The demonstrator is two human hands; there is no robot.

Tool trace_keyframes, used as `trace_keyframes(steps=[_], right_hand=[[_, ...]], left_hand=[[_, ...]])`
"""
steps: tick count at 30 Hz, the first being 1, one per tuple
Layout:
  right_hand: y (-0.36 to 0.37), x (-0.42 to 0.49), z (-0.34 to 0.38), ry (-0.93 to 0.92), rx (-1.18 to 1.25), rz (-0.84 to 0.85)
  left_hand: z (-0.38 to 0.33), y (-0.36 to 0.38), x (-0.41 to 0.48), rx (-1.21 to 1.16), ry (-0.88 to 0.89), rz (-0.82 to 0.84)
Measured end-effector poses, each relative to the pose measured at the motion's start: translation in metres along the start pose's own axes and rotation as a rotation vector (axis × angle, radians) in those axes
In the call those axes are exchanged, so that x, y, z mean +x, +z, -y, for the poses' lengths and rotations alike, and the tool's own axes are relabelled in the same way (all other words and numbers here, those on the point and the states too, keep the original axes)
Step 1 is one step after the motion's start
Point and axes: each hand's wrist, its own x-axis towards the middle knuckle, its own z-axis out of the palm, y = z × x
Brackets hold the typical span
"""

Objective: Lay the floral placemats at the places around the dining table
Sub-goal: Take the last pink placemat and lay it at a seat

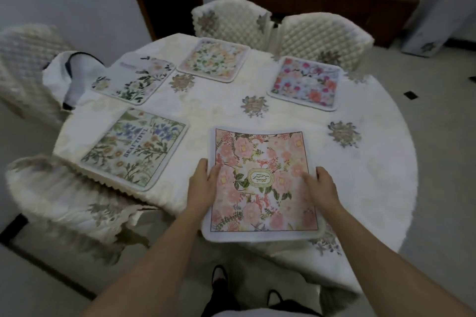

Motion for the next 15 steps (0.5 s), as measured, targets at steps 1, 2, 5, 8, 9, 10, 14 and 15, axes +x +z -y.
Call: trace_keyframes(steps=[1,2,5,8,9,10,14,15], right_hand=[[-0.003,-0.004,-0.003,0.029,0.017,-0.031],[-0.006,-0.007,-0.007,0.058,0.034,-0.063],[-0.011,-0.015,-0.020,0.138,0.104,-0.133],[-0.011,-0.021,-0.031,0.206,0.162,-0.184],[-0.009,-0.023,-0.033,0.230,0.179,-0.197],[-0.007,-0.023,-0.036,0.253,0.197,-0.211],[0.008,-0.018,-0.046,0.298,0.221,-0.230],[0.012,-0.016,-0.048,0.304,0.220,-0.230]], left_hand=[[-0.001,0.005,0.007,0.016,0.019,0.036],[-0.004,0.008,0.013,0.039,0.035,0.069],[-0.005,0.022,0.031,0.072,0.065,0.149],[-0.008,0.031,0.041,0.061,0.027,0.229],[-0.007,0.034,0.044,0.031,0.010,0.250],[-0.005,0.036,0.047,0.012,-0.006,0.257],[0.006,0.044,0.060,-0.020,-0.057,0.264],[0.010,0.046,0.063,-0.021,-0.067,0.265]])
